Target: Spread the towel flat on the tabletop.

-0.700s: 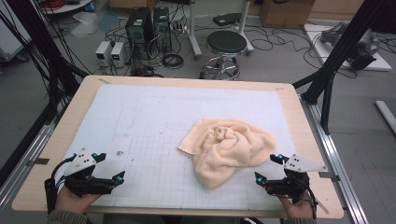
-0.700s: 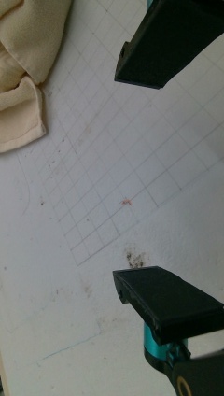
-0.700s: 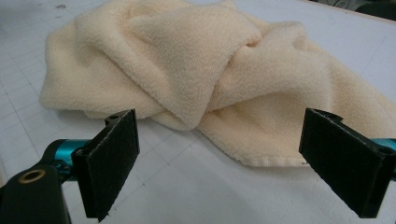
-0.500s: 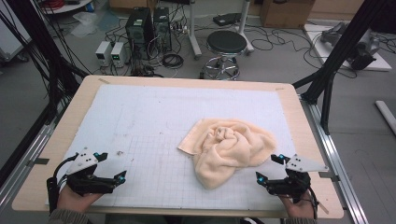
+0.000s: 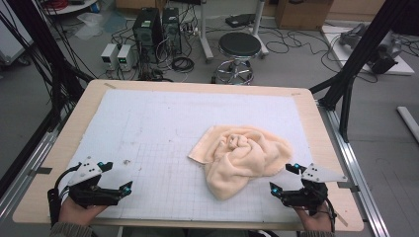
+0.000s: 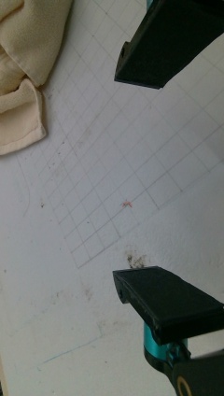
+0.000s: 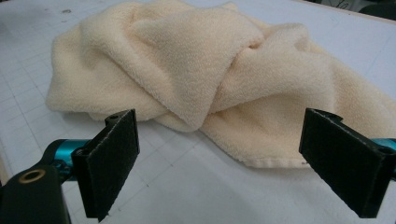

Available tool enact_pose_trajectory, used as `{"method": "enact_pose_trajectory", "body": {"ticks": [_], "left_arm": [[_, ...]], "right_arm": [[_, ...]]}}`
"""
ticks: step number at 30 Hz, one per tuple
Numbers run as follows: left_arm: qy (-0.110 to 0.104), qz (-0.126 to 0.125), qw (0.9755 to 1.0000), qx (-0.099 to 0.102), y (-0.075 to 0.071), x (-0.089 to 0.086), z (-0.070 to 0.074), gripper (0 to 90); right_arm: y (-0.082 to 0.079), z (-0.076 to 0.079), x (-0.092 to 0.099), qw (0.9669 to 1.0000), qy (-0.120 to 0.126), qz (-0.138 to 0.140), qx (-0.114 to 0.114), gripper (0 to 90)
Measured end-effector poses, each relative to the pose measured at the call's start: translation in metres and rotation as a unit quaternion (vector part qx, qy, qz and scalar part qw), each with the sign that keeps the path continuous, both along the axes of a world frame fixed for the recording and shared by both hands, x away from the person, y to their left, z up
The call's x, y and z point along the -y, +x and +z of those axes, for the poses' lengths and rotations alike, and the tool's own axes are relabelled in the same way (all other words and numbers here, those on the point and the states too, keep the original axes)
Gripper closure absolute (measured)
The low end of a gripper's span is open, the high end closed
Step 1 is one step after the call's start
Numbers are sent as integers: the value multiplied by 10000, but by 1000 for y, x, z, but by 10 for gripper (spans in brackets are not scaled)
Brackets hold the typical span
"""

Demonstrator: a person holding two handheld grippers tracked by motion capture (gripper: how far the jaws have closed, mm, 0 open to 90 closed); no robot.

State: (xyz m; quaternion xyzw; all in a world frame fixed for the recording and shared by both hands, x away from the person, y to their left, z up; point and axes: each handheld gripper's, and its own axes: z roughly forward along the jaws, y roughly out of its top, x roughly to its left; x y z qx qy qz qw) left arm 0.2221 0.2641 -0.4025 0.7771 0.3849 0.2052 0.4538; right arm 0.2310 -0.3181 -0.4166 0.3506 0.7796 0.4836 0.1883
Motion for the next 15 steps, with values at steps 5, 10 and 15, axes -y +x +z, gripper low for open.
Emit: {"method": "enact_pose_trajectory", "body": {"ticks": [5,10,15], "left_arm": [[-7,5,10000,8,-1,0,0,62],[-5,-13,10000,8,-1,0,0,62],[-6,24,10000,18,-1,0,1,62]], "right_arm": [[0,0,0,10000,32,10,53,114],[-1,1,0,10000,65,7,-18,114],[0,2,0,10000,53,36,-7,113]]}}
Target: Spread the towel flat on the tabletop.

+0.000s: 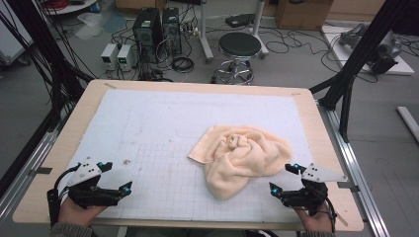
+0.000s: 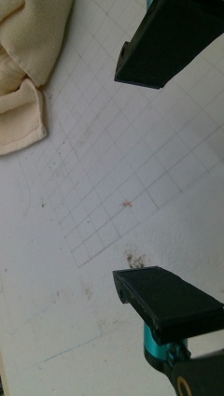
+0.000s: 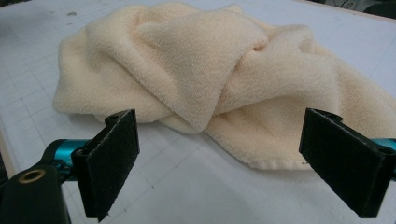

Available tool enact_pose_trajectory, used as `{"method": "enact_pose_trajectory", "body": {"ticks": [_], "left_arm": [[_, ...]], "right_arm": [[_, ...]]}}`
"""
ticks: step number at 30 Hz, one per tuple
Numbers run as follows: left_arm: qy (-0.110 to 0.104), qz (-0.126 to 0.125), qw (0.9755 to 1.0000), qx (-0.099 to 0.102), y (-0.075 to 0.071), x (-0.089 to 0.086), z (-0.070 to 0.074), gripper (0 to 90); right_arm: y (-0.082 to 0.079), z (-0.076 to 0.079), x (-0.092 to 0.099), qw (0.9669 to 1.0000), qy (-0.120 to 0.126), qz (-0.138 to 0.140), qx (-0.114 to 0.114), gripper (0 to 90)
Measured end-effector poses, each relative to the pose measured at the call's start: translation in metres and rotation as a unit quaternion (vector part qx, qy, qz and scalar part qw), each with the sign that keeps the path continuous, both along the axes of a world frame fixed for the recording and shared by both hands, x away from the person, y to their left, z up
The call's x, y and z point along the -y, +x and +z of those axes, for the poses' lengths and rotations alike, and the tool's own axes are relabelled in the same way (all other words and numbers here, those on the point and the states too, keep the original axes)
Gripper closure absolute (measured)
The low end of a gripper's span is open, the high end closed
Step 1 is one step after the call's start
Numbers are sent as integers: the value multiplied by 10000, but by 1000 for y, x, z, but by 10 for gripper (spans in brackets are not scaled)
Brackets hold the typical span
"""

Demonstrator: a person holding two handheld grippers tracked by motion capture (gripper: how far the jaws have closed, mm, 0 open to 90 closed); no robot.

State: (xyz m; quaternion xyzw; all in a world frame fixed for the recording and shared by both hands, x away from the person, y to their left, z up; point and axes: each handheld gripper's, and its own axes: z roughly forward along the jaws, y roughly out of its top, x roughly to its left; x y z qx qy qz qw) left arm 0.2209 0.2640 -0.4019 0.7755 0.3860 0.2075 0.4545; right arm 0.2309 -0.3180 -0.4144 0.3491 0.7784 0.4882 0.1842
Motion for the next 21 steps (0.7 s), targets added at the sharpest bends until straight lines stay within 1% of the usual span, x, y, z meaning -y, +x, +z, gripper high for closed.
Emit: {"method": "enact_pose_trajectory", "body": {"ticks": [4,7,8,9,12,15,16,21], "left_arm": [[-11,13,10000,32,0,1,0,62],[4,-9,10000,24,0,0,-1,62],[4,-9,10000,24,0,0,-1,62],[-11,14,10000,26,1,0,-1,62],[7,-9,10000,47,2,1,-1,62],[11,-30,10000,44,2,2,-1,62],[1,-20,10000,44,2,2,-1,62],[-18,8,10000,59,1,0,0,62]], "right_arm": [[1,4,0,10000,30,32,46,110],[2,8,-3,9999,43,151,46,110],[2,8,-3,9999,43,151,46,110],[5,12,-5,9997,-2,217,68,110],[10,18,-8,9996,50,268,100,110],[16,25,-12,9993,85,346,80,110],[19,27,-13,9992,54,376,116,110],[38,38,-25,9985,31,527,115,110]]}}
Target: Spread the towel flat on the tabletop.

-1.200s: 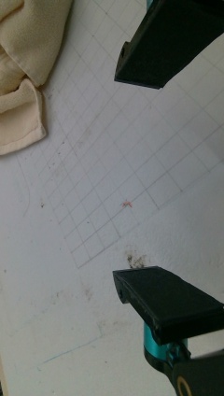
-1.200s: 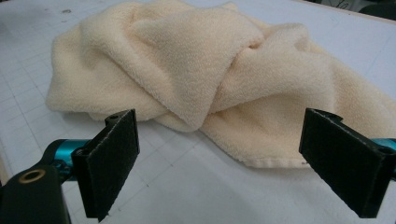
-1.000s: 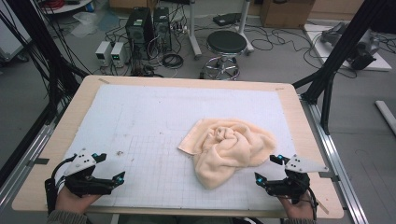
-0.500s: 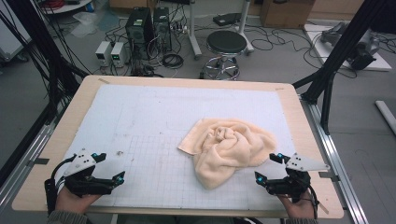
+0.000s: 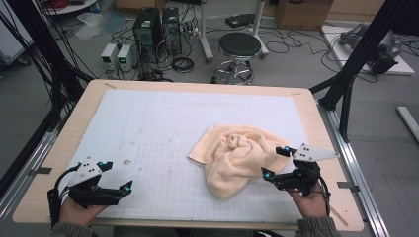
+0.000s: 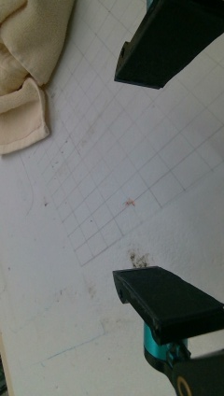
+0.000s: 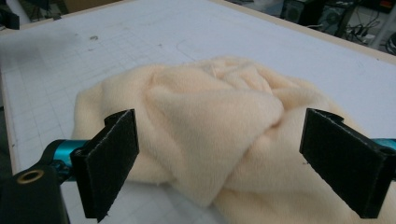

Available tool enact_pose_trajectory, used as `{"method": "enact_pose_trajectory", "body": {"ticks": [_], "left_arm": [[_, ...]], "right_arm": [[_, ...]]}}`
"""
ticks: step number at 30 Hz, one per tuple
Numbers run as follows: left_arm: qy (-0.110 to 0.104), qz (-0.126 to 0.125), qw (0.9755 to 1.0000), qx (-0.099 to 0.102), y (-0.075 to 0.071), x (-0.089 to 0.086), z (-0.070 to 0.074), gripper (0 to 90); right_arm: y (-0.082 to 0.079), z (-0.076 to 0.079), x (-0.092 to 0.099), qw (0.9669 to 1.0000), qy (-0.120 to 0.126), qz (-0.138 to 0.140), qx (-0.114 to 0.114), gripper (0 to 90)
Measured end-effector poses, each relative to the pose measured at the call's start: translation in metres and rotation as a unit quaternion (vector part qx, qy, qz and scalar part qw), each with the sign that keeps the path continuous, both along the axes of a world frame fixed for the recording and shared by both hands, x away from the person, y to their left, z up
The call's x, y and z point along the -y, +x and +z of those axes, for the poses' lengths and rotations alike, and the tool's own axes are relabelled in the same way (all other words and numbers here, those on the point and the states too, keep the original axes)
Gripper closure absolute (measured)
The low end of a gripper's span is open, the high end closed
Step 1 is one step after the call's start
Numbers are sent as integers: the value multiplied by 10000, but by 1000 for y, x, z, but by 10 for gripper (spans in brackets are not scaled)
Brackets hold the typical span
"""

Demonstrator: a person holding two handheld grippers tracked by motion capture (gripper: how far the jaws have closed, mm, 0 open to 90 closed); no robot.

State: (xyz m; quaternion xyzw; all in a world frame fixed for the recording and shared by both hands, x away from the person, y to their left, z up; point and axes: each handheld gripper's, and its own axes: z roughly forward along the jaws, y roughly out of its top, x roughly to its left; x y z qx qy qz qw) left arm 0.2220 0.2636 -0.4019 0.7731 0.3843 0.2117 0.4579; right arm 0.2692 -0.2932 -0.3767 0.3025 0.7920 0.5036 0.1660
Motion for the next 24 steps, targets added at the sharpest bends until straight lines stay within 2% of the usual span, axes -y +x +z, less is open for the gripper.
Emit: {"method": "enact_pose_trajectory", "body": {"ticks": [6,12,15,16,19,24], "left_arm": [[0,-11,10000,3,1,2,0,62],[-15,-24,10000,-14,2,2,-1,62],[-15,-37,10000,-13,2,2,-1,62],[-18,-39,10000,-12,2,3,-1,62],[-11,-90,10000,-33,4,5,-1,62],[14,-197,9998,-51,8,13,-1,63]], "right_arm": [[22,2,-19,9997,-154,177,-95,110],[41,-13,-30,9985,-385,163,-354,124],[49,-24,-38,9966,-562,280,-528,179],[51,-28,-41,9963,-608,314,-520,201],[54,-33,-44,9963,-565,339,-557,282],[55,-42,-47,9947,-509,307,-833,396]]}}
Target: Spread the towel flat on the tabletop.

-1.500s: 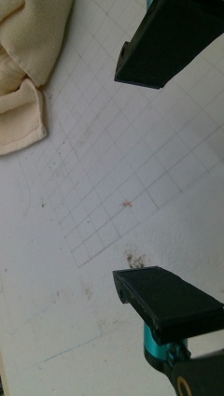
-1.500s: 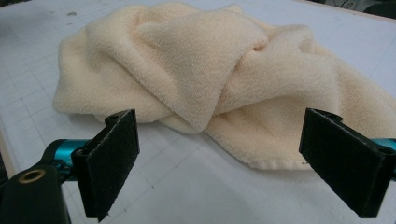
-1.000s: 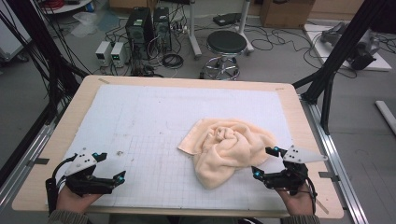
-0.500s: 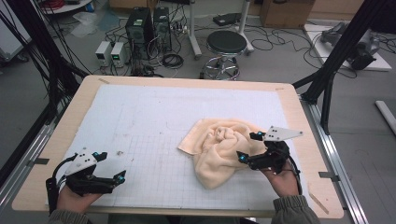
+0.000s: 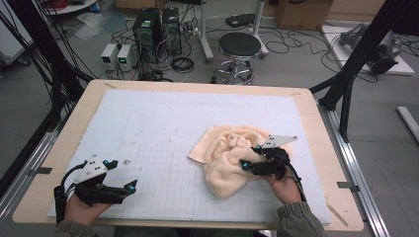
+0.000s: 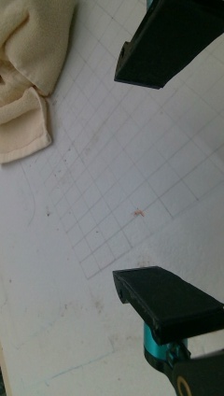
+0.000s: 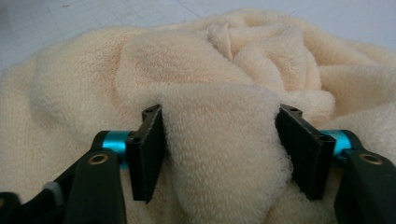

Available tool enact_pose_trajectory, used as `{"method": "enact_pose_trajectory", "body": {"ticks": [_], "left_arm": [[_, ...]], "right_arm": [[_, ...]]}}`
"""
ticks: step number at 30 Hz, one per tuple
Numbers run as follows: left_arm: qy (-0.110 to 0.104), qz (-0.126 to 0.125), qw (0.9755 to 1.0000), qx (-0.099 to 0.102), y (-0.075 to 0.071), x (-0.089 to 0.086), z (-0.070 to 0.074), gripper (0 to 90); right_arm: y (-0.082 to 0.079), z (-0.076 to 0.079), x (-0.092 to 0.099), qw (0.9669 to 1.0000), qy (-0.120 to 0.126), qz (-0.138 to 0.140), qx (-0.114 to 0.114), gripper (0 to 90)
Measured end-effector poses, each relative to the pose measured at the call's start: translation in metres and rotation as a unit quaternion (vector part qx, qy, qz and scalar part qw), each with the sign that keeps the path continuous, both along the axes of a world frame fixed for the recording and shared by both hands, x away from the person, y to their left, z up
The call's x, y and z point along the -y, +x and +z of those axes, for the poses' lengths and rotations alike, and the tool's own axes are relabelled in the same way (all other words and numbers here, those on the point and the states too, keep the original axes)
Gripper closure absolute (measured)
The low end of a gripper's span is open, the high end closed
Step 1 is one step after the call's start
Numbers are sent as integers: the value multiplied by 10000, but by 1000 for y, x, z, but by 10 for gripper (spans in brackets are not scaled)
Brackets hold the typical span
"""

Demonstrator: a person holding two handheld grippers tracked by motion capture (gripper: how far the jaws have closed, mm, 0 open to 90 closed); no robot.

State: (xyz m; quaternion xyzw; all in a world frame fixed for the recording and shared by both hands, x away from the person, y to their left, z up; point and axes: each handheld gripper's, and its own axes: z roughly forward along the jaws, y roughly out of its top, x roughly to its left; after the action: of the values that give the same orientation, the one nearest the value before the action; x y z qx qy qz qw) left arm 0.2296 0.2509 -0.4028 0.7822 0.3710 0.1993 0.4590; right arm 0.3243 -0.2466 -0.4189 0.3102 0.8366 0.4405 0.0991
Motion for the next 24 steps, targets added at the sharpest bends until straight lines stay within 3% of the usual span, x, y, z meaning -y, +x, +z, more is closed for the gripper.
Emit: {"method": "enact_pose_trajectory", "body": {"ticks": [6,12,20,24], "left_arm": [[-6,-156,9999,11,3,8,1,82],[13,-221,9998,5,6,14,2,82],[-1,-236,9997,-8,7,13,2,85],[-30,-250,9997,28,7,14,3,86]], "right_arm": [[1,-4,-5,9999,12,15,-133,529],[2,-3,-6,9999,8,124,-116,640],[-1,7,-7,9995,163,255,-80,675],[-3,24,-29,9981,255,563,79,681]]}}
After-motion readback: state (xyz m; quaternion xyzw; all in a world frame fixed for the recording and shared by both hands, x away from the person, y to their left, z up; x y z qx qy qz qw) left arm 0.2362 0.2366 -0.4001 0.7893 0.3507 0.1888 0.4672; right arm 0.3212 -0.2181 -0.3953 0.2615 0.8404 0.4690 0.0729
